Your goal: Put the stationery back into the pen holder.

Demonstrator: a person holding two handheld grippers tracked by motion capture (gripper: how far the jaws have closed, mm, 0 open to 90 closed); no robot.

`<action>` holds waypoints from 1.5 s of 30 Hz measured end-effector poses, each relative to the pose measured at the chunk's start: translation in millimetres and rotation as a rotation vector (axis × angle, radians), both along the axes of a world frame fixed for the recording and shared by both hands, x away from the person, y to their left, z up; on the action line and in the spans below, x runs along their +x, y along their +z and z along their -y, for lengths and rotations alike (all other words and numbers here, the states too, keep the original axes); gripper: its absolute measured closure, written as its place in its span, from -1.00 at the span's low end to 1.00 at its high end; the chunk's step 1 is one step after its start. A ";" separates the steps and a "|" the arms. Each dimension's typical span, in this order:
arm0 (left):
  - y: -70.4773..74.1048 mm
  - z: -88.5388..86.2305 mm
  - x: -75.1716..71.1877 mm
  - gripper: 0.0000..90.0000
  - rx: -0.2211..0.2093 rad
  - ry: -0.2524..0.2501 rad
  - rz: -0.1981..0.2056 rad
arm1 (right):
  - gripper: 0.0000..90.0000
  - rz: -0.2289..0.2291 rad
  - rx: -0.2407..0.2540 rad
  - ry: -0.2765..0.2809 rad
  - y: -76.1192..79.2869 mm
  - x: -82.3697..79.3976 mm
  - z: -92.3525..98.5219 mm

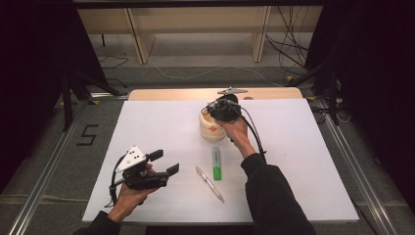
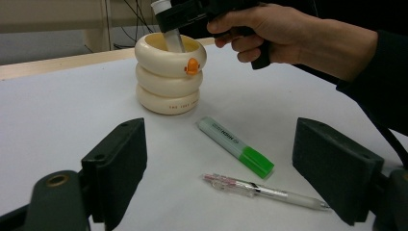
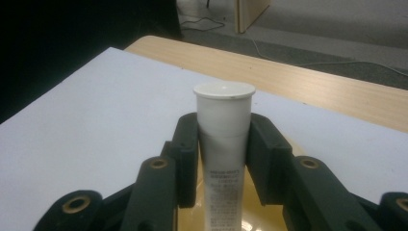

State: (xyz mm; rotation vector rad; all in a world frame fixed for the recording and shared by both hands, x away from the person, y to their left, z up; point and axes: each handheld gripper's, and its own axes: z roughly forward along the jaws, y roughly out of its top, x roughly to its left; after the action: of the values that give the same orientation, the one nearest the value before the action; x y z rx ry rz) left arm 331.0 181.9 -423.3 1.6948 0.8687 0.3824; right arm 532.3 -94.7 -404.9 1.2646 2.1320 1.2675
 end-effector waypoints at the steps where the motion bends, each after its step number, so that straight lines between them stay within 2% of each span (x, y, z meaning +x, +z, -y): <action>1: 0.0 0.0 0.0 -0.57 0.000 0.000 0.000 | 0.49 -0.005 -0.003 0.001 -1.1 0.0 0.1; 5: -0.3 0.1 0.0 -0.57 0.000 0.001 0.001 | 0.44 -0.024 -0.016 0.004 -3.9 -0.4 1.3; 8: -0.5 0.2 0.0 -0.57 0.001 0.001 0.000 | 0.09 -0.035 -0.003 -0.010 -0.5 -1.8 3.1; 12: -0.5 0.3 0.3 -0.57 0.003 0.000 0.000 | -0.09 -0.027 0.008 -0.013 9.5 -6.2 8.7; 16: -0.5 0.5 0.1 -0.57 0.001 0.003 0.000 | -0.20 -0.025 0.015 -0.014 18.2 -11.7 16.0; 21: -0.7 0.4 0.3 -0.57 0.002 0.004 0.000 | -0.30 -0.008 0.020 0.018 27.2 -24.5 21.5; 32: -0.8 0.2 0.3 -0.57 0.002 0.011 -0.003 | -0.36 0.020 0.020 0.121 39.1 -65.1 31.6; 41: -1.0 -0.4 0.5 -0.57 0.006 0.016 -0.002 | -0.31 0.023 -0.009 0.216 34.1 -102.0 35.1; 45: -1.0 0.0 0.5 -0.57 0.001 0.022 -0.002 | -0.17 0.022 -0.003 0.241 29.2 -114.5 35.4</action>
State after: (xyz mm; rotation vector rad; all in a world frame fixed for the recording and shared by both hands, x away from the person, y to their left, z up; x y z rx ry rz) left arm 331.5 181.9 -424.2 1.6874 0.8892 0.3966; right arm 417.8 -130.0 -375.7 1.0100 2.3232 1.3644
